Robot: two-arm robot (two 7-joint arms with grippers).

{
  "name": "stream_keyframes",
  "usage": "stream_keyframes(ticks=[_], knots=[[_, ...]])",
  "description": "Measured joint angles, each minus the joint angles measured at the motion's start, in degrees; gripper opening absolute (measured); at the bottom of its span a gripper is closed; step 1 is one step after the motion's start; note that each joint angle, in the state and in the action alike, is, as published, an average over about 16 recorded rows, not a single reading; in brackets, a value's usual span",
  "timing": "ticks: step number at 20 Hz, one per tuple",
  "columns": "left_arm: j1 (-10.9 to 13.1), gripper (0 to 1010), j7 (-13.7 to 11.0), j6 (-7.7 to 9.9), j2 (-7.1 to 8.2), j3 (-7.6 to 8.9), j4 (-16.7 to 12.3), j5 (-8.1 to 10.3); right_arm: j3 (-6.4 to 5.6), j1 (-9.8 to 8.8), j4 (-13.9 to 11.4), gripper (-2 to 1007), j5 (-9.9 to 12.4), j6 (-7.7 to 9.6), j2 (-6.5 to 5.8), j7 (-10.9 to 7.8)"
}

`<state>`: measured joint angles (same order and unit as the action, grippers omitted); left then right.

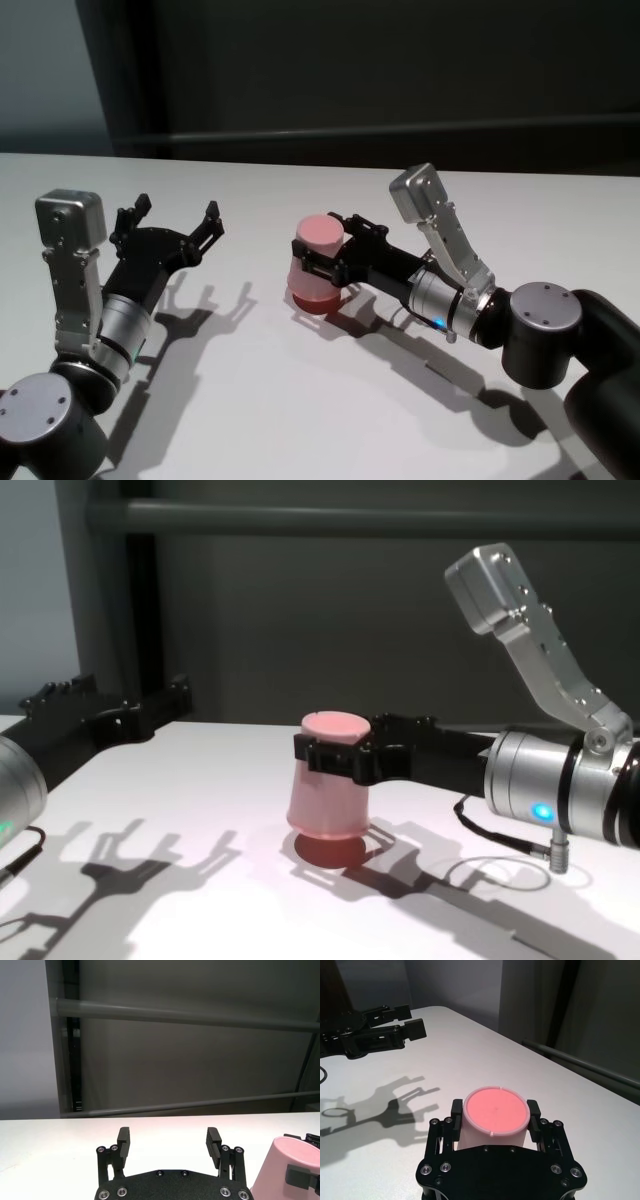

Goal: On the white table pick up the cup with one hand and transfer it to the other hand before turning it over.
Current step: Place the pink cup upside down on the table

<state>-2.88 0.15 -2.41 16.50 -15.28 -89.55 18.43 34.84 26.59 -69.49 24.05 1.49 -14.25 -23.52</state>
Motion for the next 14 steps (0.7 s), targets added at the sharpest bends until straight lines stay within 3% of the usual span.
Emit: stream_keyframes(ticks=[14], knots=[[0.00,1003,0.00,0.00,0.00,0.00,0.00,0.00,-1.19,-0.52,1.25,737,-1.03,0.60,1.20,-1.42]])
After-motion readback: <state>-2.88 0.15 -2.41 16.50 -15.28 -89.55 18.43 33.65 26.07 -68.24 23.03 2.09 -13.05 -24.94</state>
